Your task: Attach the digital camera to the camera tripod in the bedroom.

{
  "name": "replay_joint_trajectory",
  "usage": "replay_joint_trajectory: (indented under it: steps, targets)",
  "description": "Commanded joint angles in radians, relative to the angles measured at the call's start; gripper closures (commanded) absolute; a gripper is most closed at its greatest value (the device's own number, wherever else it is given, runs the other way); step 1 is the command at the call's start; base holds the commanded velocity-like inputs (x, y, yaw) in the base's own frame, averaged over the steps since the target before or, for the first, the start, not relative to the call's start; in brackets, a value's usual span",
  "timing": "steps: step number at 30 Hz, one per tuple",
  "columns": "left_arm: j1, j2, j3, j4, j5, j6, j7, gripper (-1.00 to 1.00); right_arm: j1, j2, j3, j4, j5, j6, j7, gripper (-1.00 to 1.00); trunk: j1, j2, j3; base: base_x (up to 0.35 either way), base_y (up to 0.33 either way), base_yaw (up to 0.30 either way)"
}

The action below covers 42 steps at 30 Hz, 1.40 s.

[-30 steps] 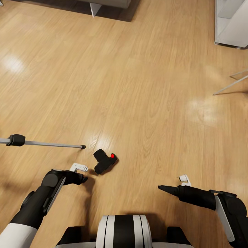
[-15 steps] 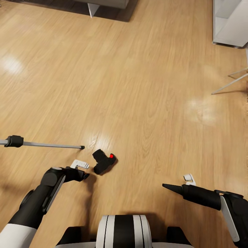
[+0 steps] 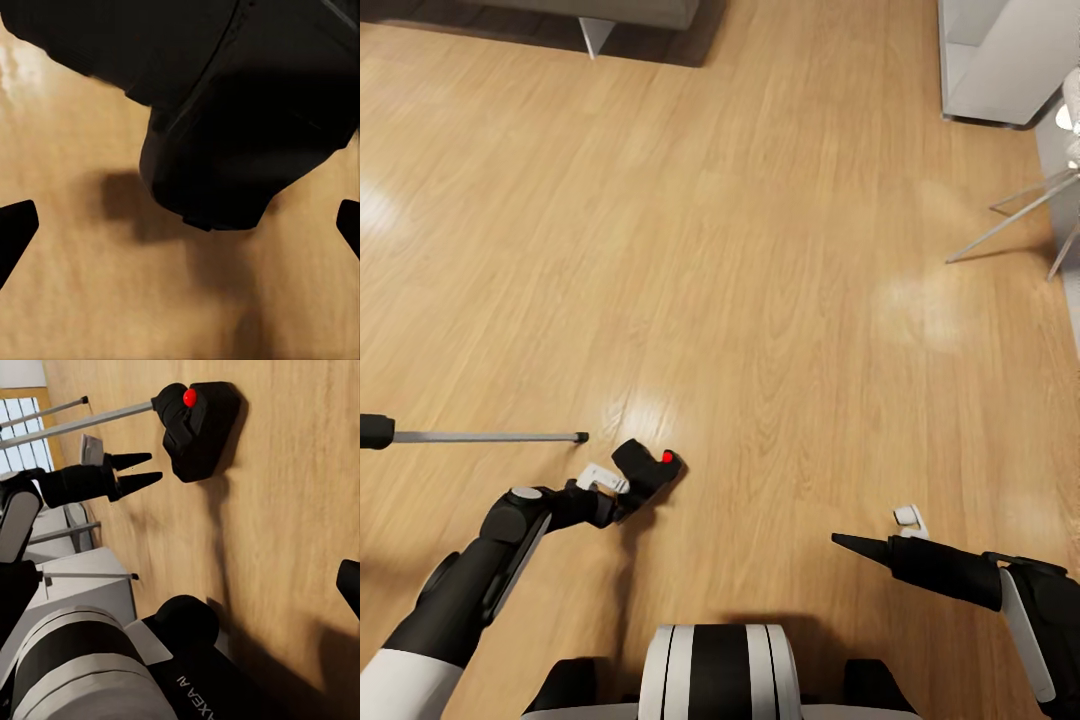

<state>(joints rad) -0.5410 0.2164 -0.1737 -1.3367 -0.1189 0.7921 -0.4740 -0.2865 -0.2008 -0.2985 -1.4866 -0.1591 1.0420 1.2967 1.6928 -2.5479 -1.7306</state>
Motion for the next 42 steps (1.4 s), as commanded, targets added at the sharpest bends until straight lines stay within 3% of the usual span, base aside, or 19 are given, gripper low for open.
replay_joint_trajectory:
  steps: [1,2,3,5,11,13,20,42]
  targets:
    - [0.0,0.001,-0.006,0.0,-0.012,0.001,-0.009,-1.0,0.0,0.0,0.0,0.001,0.0,0.005,0.003,-1.0,0.0,0.0,0.0,0.0,0.0,-0.02]
    - [0.0,0.003,-0.018,0.001,-0.017,0.001,-0.01,-1.0,0.0,0.0,-0.001,0.002,0.0,0.005,0.003,-1.0,0.0,0.0,0.0,0.0,0.0,-0.013]
    - [0.0,0.013,-0.057,0.005,-0.041,0.0,-0.012,-1.0,0.0,0.0,-0.001,0.003,0.0,0.005,0.003,-1.0,0.0,0.0,0.0,0.0,0.0,-0.004]
    - [0.0,0.021,-0.08,0.007,-0.055,0.0,-0.012,-1.0,0.0,0.0,-0.001,0.003,-0.001,0.005,0.003,-1.0,0.0,0.0,0.0,0.0,0.0,-0.003]
    - [0.0,0.04,-0.106,0.01,-0.069,-0.001,-0.013,-1.0,0.0,0.0,-0.002,0.003,0.0,0.005,0.003,-1.0,0.0,0.0,0.0,0.0,0.0,-0.001]
    - [0.0,0.06,-0.111,0.011,-0.071,-0.002,-0.013,-1.0,0.0,0.0,-0.002,0.004,0.0,0.005,0.002,-1.0,0.0,0.0,0.0,0.0,0.0,0.0]
    - [0.0,0.072,-0.113,0.011,-0.072,-0.002,-0.013,-1.0,0.0,0.0,-0.002,0.003,0.009,0.005,0.002,-1.0,0.0,0.0,0.0,0.0,0.0,0.0]
    - [0.0,0.067,-0.115,0.01,-0.092,0.007,-0.012,-1.0,0.0,0.002,-0.002,0.008,0.006,0.005,0.005,-1.0,0.0,0.0,0.0,0.0,0.0,0.0]
